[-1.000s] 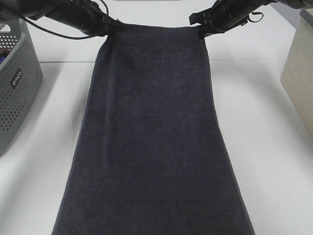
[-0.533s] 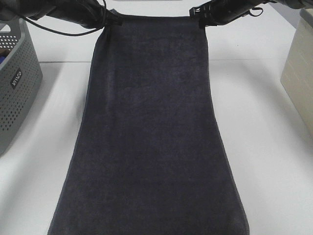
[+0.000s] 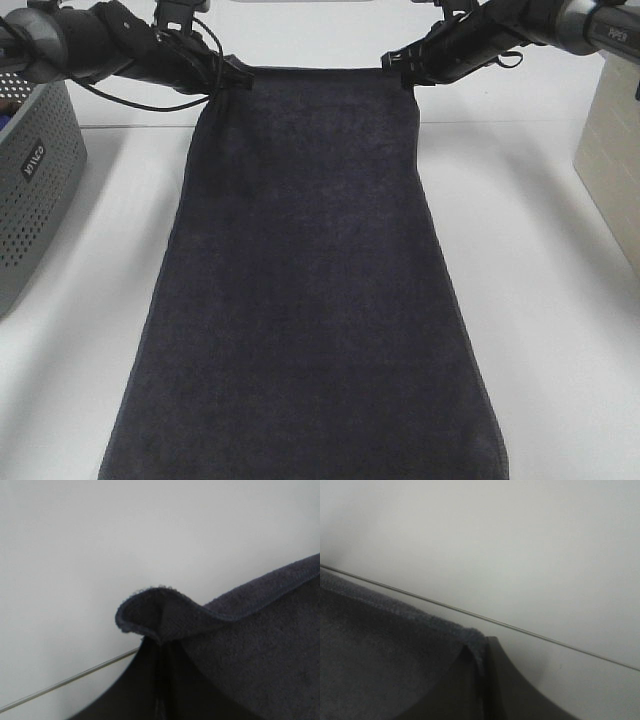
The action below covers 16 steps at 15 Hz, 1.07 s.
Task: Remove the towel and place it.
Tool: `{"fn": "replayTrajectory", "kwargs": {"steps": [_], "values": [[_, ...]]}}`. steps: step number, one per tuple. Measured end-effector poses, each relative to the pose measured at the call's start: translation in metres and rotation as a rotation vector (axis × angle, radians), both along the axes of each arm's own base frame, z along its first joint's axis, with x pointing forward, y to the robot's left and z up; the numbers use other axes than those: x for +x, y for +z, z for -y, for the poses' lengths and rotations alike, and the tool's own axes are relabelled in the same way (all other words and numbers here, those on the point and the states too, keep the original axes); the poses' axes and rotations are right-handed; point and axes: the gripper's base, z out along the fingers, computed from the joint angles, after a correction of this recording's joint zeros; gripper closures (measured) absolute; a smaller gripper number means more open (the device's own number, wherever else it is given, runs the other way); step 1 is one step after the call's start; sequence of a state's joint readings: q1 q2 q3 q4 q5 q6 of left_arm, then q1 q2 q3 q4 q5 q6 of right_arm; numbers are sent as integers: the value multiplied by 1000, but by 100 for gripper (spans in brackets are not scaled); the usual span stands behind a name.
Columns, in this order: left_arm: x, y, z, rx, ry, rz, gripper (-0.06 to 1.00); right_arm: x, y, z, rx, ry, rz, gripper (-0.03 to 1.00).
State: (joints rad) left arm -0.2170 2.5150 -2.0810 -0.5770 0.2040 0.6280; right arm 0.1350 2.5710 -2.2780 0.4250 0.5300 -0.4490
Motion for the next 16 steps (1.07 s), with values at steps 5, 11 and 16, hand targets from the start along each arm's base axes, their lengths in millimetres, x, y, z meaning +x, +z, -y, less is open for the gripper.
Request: {"fn": "replayTrajectory", "kwargs": {"steps": [5,11,16], "values": [[4,-27,-2,11,31,0,93,2,-24,0,11,-14,-23,96],[7,-44,-4,21,64,20,93,6,-29,-1,42,-43,1,95],[7,-45,-4,22,73,37,85,7,-28,0,49,-52,16,92]]}}
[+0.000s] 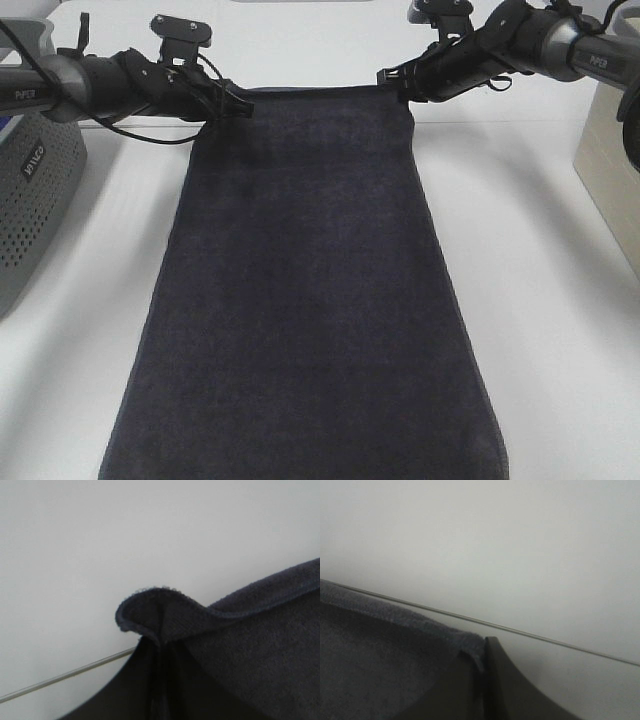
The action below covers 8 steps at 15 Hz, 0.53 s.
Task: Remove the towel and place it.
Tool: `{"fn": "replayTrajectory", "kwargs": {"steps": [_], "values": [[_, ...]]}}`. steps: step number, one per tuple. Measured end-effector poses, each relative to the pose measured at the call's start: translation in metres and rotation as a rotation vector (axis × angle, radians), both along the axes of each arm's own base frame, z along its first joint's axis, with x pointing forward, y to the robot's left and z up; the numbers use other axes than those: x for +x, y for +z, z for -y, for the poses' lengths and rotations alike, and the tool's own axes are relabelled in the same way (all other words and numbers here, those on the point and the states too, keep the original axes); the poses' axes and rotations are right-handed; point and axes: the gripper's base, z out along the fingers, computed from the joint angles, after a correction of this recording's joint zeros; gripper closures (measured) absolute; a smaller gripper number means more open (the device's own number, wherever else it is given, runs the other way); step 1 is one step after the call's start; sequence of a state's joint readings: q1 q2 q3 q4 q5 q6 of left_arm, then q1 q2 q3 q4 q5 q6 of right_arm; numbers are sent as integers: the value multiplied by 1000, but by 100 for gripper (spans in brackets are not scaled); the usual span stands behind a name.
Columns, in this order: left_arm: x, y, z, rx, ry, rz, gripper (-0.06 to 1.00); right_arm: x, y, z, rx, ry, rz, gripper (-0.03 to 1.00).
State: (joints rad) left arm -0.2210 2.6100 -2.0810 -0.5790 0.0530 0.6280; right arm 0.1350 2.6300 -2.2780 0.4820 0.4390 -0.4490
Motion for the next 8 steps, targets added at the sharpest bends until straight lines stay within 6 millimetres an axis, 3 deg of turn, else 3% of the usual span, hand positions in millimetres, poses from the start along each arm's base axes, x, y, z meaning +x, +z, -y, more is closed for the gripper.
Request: {"fn": "replayTrajectory", "kwargs": {"steps": [2,5,6,8], "values": [[1,-8,-1,7,15,12,71,0,1,0,15,-7,4,75],[4,-14,-5,16,51,58,30,0,1,0,15,-7,4,35],[5,-13,-6,18,62,77,22,0,1,0,11,-6,5,30],[6,-11,-7,19,74,97,18,0,0,1,-14,1,7,27]]}}
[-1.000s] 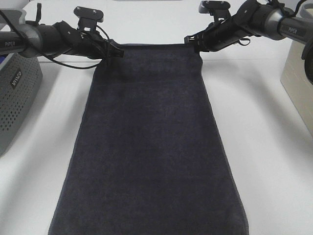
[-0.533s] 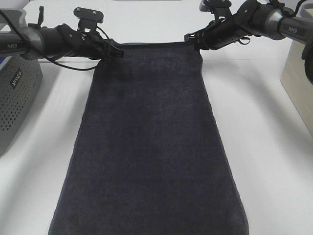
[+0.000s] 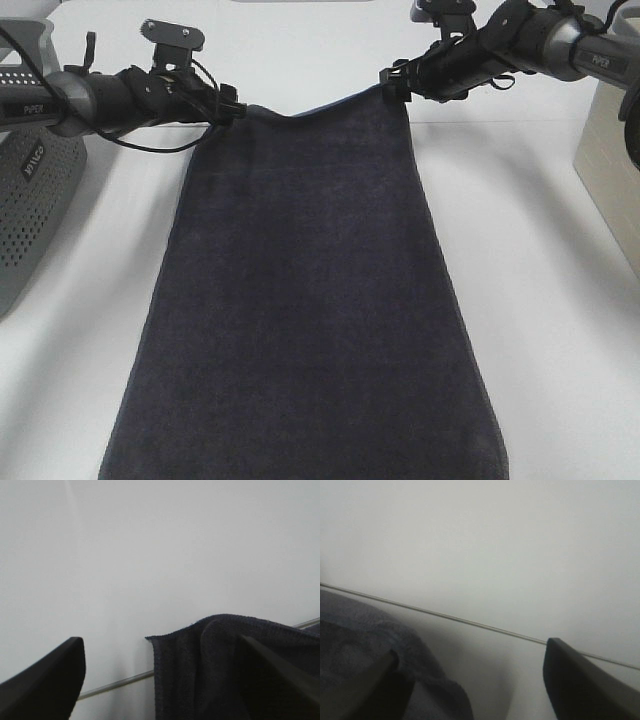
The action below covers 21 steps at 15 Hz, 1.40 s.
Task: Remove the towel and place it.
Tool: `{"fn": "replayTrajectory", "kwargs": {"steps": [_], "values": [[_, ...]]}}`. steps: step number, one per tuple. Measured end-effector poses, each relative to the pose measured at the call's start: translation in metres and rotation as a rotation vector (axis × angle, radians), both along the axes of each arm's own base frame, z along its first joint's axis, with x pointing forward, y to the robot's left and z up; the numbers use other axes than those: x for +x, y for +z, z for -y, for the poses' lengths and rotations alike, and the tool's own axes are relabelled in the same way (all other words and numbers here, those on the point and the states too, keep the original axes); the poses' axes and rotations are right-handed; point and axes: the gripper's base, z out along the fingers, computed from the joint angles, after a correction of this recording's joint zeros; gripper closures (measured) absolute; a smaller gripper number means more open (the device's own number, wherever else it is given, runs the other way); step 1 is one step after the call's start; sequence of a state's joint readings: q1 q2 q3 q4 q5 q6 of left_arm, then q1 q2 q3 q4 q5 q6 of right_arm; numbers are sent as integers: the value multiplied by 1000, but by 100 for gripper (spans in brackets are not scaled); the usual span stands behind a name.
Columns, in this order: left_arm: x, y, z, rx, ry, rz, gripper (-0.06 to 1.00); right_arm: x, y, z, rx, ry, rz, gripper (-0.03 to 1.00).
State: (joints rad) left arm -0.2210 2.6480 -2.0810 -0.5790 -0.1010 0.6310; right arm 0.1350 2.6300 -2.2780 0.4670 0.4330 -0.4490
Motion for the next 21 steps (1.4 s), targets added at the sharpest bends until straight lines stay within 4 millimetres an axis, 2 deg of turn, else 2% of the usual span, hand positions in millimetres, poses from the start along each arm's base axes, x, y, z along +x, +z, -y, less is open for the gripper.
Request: {"fn": "replayTrajectory", "kwargs": {"steps": [4,5,8,12,15,17,18,19,21], "values": [[0,0,0,0,0,1,17,2,-4,1,-15,-9,20,27],[0,0,0,0,0,1,17,2,-21,2,-20,-12,-1,27],[0,0,0,0,0,1,17,1,-40,1,-21,-10,-41,27],[0,0,0,0,-1,-2,17,0,-42,1,-20,-6,-52,27],[-3,1,4,-9,-43,-66,17,-8,-38,-1,-27,46,-141,27],[-8,20,9,-22,-100,-119,17,-16,-12,-1,-61,103,-196,27],[-12,38,12,-31,-142,-150,17,-22,14,0,-70,118,-215,27],[-18,59,15,-41,-194,-193,17,-30,39,0,-63,122,-252,27],[-39,115,19,-59,-284,-284,17,-51,95,2,-58,128,-311,27]]}}
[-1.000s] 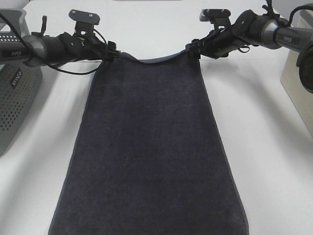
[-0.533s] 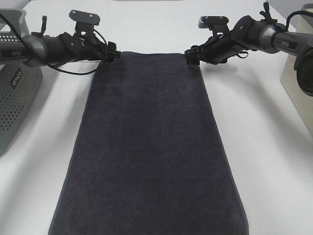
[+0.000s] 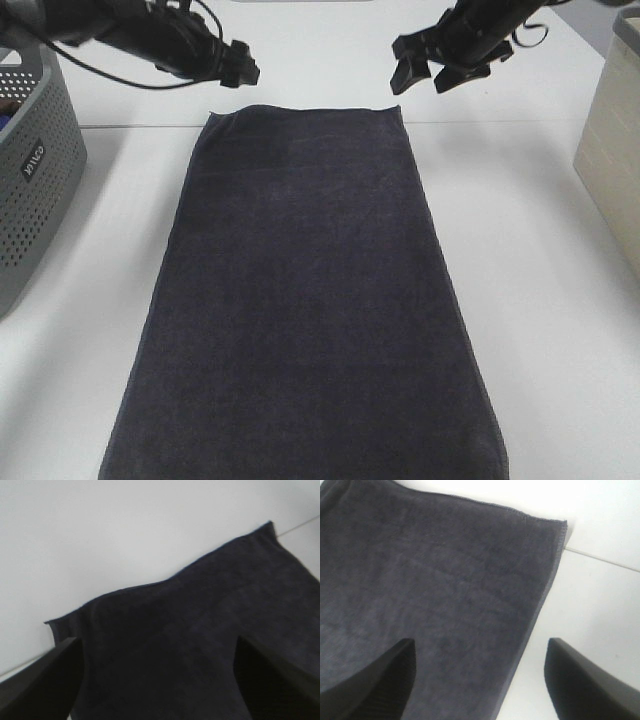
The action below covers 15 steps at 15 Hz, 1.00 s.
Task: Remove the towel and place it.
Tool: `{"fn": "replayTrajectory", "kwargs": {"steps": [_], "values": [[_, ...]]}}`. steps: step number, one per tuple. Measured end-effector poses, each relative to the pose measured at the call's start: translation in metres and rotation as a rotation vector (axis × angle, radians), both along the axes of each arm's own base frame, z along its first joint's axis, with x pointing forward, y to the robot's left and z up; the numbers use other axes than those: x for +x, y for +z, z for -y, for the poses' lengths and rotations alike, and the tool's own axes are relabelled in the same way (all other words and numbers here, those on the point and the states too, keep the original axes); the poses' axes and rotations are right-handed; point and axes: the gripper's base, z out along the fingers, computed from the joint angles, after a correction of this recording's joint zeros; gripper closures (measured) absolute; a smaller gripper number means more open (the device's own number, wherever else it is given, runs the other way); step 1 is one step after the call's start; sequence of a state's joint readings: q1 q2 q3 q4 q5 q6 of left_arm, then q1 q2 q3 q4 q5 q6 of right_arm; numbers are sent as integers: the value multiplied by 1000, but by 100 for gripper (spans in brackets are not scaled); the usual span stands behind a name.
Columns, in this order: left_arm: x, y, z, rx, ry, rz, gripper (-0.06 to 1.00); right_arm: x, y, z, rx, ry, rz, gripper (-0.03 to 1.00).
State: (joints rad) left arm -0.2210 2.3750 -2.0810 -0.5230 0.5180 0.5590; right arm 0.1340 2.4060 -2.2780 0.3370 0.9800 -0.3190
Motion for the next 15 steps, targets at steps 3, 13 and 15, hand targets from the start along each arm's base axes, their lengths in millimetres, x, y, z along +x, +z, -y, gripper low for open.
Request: {"fn": "replayTrajectory", "kwargs": {"steps": [3,13,15], "values": [[-40,72,-13,72,32,-157,17,-38,78,7,-13,-25,-39,27],[-116,186,-152,162,533,-275,17,-106,184,33,-75,-235,101,27],[-138,196,-156,129,518,-280,18,-137,190,37,-82,-235,70,27]]}}
